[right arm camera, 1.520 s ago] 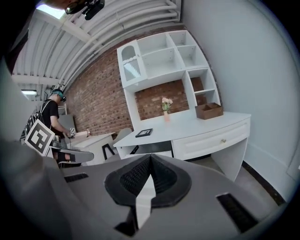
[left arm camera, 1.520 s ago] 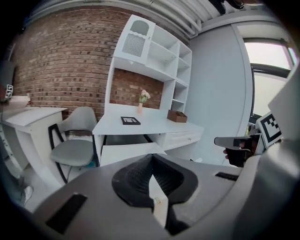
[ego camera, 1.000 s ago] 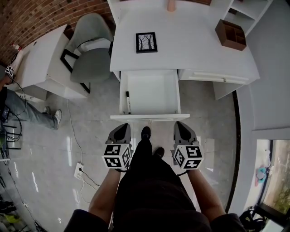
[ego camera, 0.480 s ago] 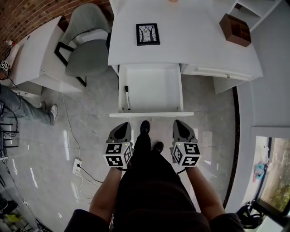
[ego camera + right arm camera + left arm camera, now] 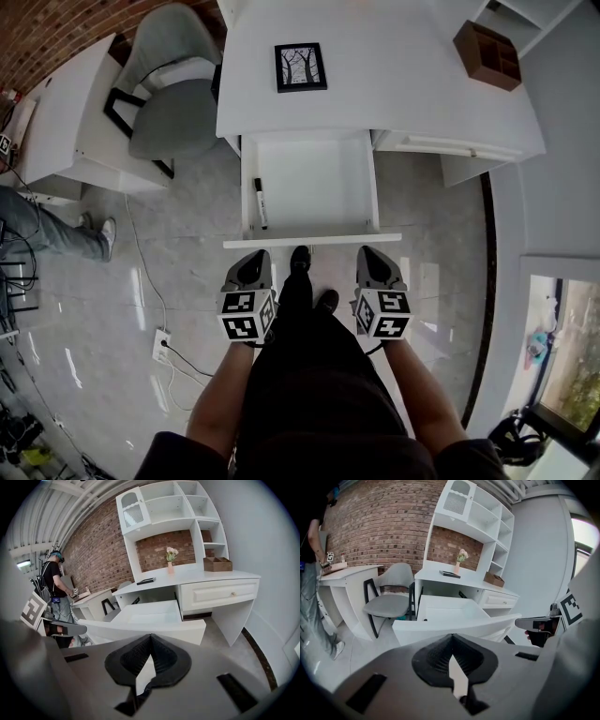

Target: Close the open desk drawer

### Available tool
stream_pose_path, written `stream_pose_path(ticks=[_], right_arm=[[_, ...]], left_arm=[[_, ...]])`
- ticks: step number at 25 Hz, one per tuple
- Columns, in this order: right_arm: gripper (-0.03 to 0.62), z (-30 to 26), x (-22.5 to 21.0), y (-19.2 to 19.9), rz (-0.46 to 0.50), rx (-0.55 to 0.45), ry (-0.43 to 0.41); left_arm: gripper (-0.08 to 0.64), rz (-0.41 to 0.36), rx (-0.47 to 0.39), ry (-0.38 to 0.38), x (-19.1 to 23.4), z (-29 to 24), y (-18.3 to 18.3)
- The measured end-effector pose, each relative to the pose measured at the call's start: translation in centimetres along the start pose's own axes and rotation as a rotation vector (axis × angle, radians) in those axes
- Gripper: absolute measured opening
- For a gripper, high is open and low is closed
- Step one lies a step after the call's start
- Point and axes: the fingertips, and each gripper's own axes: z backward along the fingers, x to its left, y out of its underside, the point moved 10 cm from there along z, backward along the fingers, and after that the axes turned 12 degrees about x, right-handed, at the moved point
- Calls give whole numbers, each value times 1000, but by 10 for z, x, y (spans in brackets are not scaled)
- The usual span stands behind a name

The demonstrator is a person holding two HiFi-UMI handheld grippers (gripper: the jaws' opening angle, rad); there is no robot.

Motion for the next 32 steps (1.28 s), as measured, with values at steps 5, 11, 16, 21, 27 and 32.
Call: stream_pose_path(ticks=[5, 11, 16, 21, 27, 32], right_arm=[[5, -6, -2, -3, 3, 13, 14], [5, -13, -5, -8, 14, 17, 18], [5, -20, -6, -17, 28, 21, 18], [5, -28, -9, -28, 36, 22, 22], [5, -39, -11, -41, 36, 23, 16], [5, -48, -17, -55, 50, 20, 16]], left_arm=[[9, -23, 11, 2, 1, -6, -5], [9, -20, 17, 2, 1, -10, -10], [9, -12, 16, -4, 5, -16, -19], [9, -2, 21, -2, 8, -23, -31], [9, 1, 19, -8, 13, -31, -45], [9, -11, 27, -8, 15, -41, -60]])
